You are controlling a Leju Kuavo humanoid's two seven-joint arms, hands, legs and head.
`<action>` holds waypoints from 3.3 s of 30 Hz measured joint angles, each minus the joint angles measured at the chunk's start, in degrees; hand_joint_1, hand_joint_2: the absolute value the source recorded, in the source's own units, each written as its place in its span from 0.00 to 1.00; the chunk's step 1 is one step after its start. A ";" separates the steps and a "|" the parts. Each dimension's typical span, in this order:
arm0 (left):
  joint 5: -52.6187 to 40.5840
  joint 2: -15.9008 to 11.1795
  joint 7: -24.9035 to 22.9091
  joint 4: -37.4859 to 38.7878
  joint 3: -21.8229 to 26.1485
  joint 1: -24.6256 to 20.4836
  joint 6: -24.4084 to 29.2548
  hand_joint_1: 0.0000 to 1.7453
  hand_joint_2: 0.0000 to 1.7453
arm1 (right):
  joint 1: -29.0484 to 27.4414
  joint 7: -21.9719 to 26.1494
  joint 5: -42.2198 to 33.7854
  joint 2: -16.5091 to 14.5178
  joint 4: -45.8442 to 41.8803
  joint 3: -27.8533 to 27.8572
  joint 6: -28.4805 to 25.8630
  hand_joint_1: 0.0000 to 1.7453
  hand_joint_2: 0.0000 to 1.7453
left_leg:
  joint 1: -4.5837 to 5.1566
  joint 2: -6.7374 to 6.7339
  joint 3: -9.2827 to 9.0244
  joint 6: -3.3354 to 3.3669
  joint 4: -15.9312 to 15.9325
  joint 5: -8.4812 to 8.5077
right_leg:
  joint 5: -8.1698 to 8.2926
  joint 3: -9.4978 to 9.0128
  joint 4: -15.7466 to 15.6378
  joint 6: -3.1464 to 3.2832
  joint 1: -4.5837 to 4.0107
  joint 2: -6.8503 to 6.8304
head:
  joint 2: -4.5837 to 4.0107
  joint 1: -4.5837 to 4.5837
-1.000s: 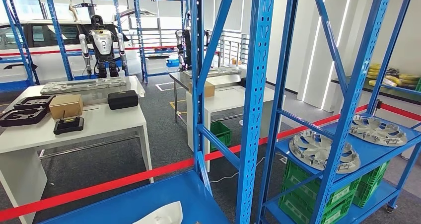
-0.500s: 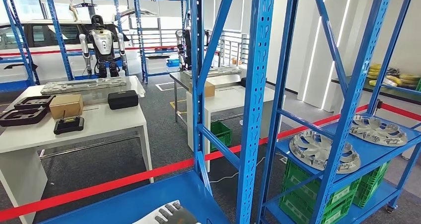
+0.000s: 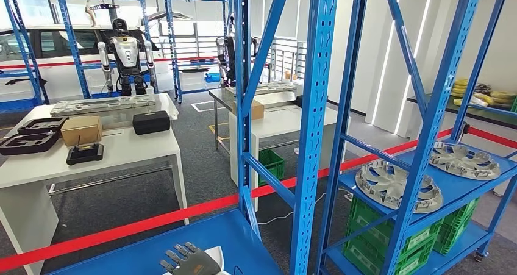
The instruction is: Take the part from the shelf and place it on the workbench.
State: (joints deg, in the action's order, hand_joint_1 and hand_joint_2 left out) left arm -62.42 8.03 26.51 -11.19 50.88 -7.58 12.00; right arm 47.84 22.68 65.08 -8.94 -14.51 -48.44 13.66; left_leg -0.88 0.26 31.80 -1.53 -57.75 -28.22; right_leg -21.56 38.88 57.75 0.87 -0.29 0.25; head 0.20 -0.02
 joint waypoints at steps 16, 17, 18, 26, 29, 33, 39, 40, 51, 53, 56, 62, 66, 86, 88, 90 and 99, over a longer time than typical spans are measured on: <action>-0.15 -0.27 0.56 0.01 0.00 0.81 -0.13 0.00 0.00 | -3.25 -1.31 -0.83 0.08 0.03 0.47 -4.39 0.00 1.00 | 0.00 0.00 0.00 0.00 0.00 -0.01 | -0.01 0.02 0.00 0.00 -0.01 0.01 | 0.00 0.00; -0.19 -0.27 0.55 0.01 0.00 0.93 -0.20 0.00 0.00 | -3.73 -1.62 -0.77 0.08 0.03 0.66 -4.90 0.00 1.00 | 0.00 0.00 0.00 0.00 0.00 -0.01 | -0.01 0.03 0.00 0.00 -0.01 0.01 | 0.00 0.00; -0.30 -0.27 0.51 0.02 0.00 1.05 -0.27 0.00 0.00 | -4.18 -1.98 -0.57 0.09 0.04 0.81 -5.45 0.00 1.00 | 0.00 0.00 0.01 0.00 0.00 -0.01 | -0.01 0.03 0.00 0.00 -0.01 0.01 | 0.00 0.00; -1.58 -0.13 0.14 0.04 -0.08 1.29 -1.32 0.00 0.00 | -6.61 -5.05 4.59 0.17 0.04 0.90 -13.27 0.00 1.00 | 0.00 -0.01 0.02 0.00 0.00 -0.01 | -0.01 0.05 0.00 0.00 0.00 0.01 | 0.00 0.00; -1.89 0.00 -0.03 0.04 -0.36 1.15 -2.08 0.00 0.00 | -6.90 -5.19 6.80 0.18 0.04 0.51 -15.59 0.00 1.00 | 0.00 -0.01 0.02 0.00 0.00 -0.01 | -0.01 0.05 0.00 0.00 0.00 0.01 | 0.00 0.00; -2.25 0.19 -0.41 0.04 -0.94 0.87 -2.70 0.00 0.00 | -7.15 -5.33 9.08 -0.16 0.04 -0.97 -16.88 0.00 1.00 | 0.00 -0.02 0.07 0.00 0.00 -0.01 | -0.01 0.05 0.00 0.00 0.00 0.01 | 0.00 0.01; -2.59 0.54 -1.11 0.04 -1.03 0.77 -2.48 0.00 0.00 | -7.36 -5.59 10.51 -0.28 0.04 -2.60 -17.12 0.00 1.00 | -0.01 -0.01 0.05 0.00 0.00 -0.01 | -0.01 0.05 0.00 0.00 0.00 0.01 | 0.00 0.01; -2.60 0.58 -1.22 0.05 -1.03 0.78 -2.41 0.00 0.00 | -7.39 -5.71 10.82 -0.28 0.04 -2.92 -17.34 0.00 1.00 | -0.01 -0.01 0.05 0.00 0.00 -0.01 | -0.01 0.05 0.00 0.00 0.00 0.01 | 0.00 0.01; -2.73 0.85 -1.42 0.11 -1.04 1.24 -2.10 0.00 0.00 | -8.34 -6.40 12.70 -0.01 0.09 -5.74 -19.23 0.00 1.00 | 0.00 -0.01 0.06 0.01 0.00 -0.02 | -0.01 0.05 0.00 -0.01 0.00 0.01 | 0.00 0.00; -2.92 0.89 -1.53 0.11 -1.07 1.24 -2.10 0.00 0.00 | -8.56 -6.40 13.24 0.06 0.10 -6.11 -19.48 0.00 1.00 | 0.00 -0.01 0.08 0.01 0.00 -0.02 | -0.01 0.05 0.00 -0.01 0.00 0.01 | 0.00 0.00; -3.08 0.96 -1.67 0.11 -1.25 1.23 -2.15 0.00 0.00 | -8.70 -6.40 13.97 0.07 0.25 -6.83 -19.25 0.00 1.00 | 0.00 -0.02 0.10 0.01 0.00 -0.02 | -0.01 0.05 0.00 -0.01 0.00 0.01 | 0.00 0.01; -3.19 1.08 -1.79 0.11 -1.47 1.22 -2.66 0.00 0.00 | -8.97 -5.73 15.01 0.05 0.50 -8.11 -17.73 0.00 1.00 | 0.00 -0.02 0.11 0.01 0.00 -0.02 | -0.01 0.05 0.00 -0.01 0.00 0.01 | 0.00 0.01; -3.17 1.09 -1.79 0.11 -1.56 1.23 -2.88 0.00 0.00 | -9.21 -5.16 15.07 0.05 0.53 -8.89 -16.62 0.00 1.00 | 0.00 -0.02 0.08 0.01 0.00 -0.02 | -0.01 0.05 0.00 -0.01 0.00 0.01 | 0.00 0.02; -3.45 1.20 -2.56 0.20 -1.85 1.31 -2.69 0.00 0.00 | -10.97 -4.22 6.47 1.40 0.63 -5.45 -8.34 0.00 1.00 | 0.00 -0.01 0.05 0.02 0.00 -0.03 | -0.01 0.06 0.00 -0.01 0.00 0.01 | 0.00 0.02; -3.46 1.20 -2.55 0.20 -1.86 1.31 -2.69 0.00 0.00 | -11.01 -4.24 6.40 1.48 0.63 -5.38 -8.34 0.00 1.00 | 0.00 -0.01 0.05 0.02 0.00 -0.03 | -0.01 0.06 0.00 -0.01 0.00 0.01 | 0.00 0.02; -3.51 1.20 -2.54 0.20 -1.86 1.31 -2.67 0.00 0.00 | -11.08 -4.24 6.38 1.59 0.63 -5.25 -8.34 0.00 1.00 | 0.00 -0.01 0.05 0.02 0.00 -0.03 | -0.01 0.06 0.00 -0.01 0.00 0.01 | 0.00 0.02; -4.14 1.20 -1.67 0.20 -2.37 1.28 -1.79 0.00 0.00 | -12.19 -4.96 4.83 3.81 0.87 -3.29 -6.27 0.93 1.00 | 0.01 -0.02 0.21 0.06 0.00 -0.06 | -0.02 0.06 -0.01 -0.02 0.00 0.01 | 0.00 0.00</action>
State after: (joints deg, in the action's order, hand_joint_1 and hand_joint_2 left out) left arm -66.55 9.23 24.85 -10.99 48.51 -6.30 10.21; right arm 35.65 17.72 69.90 -5.14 -13.64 -51.73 7.38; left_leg -0.87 0.24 32.01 -1.47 -57.75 -28.28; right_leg -21.58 38.94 57.75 0.86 -0.29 0.26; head 0.20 -0.02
